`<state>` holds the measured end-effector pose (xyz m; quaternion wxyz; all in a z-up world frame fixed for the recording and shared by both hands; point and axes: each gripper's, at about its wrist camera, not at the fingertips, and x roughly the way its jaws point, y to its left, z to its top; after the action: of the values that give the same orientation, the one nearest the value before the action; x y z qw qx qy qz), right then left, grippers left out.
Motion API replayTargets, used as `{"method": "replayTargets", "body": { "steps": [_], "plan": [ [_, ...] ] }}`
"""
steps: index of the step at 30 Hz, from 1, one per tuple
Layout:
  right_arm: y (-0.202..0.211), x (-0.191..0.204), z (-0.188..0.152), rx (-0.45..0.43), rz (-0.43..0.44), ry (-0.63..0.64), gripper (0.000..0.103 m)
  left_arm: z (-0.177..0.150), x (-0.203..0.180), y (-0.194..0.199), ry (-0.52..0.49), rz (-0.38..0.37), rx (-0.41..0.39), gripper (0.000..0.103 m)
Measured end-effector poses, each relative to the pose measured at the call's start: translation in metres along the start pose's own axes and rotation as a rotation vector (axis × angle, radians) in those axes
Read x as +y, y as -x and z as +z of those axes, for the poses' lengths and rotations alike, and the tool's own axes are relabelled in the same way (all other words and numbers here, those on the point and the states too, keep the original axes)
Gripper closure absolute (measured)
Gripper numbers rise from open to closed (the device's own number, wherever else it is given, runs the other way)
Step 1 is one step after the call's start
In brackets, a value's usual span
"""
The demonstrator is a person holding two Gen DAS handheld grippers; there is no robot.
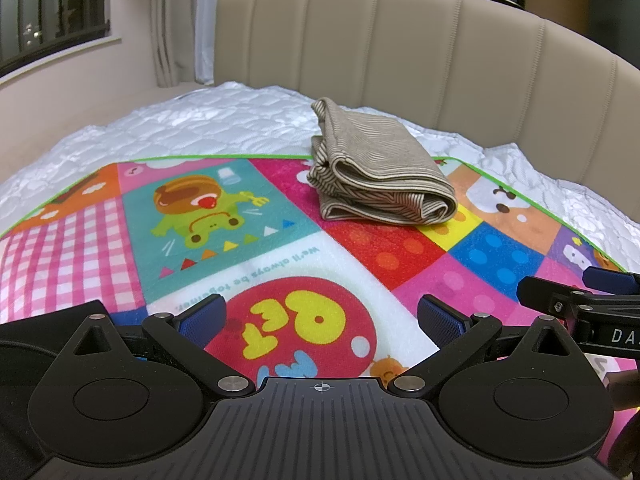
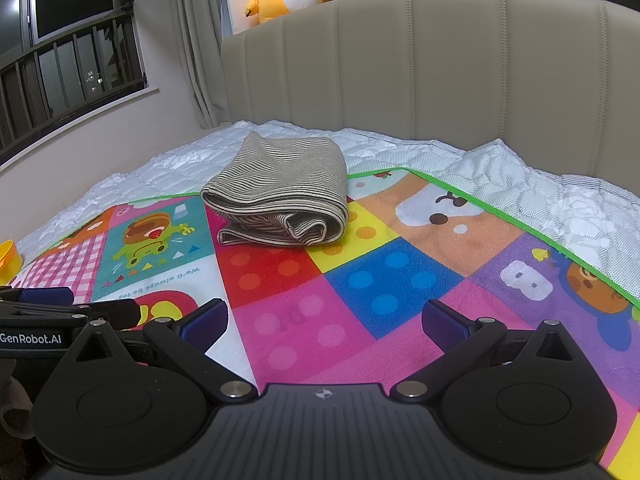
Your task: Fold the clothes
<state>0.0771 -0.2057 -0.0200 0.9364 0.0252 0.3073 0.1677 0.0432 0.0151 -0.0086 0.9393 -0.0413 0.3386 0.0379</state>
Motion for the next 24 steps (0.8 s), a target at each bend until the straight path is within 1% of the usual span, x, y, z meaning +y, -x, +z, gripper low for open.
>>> {"method": "replayTargets", "body": {
  "steps": [24],
  "plan": [
    [-0.0009, -0.0012, 0.0000, 0.005, 0.002, 0.001, 0.000, -0.0005, 0.0005, 0.0003, -0.005, -0.008, -0.009, 0.000]
  ]
}}
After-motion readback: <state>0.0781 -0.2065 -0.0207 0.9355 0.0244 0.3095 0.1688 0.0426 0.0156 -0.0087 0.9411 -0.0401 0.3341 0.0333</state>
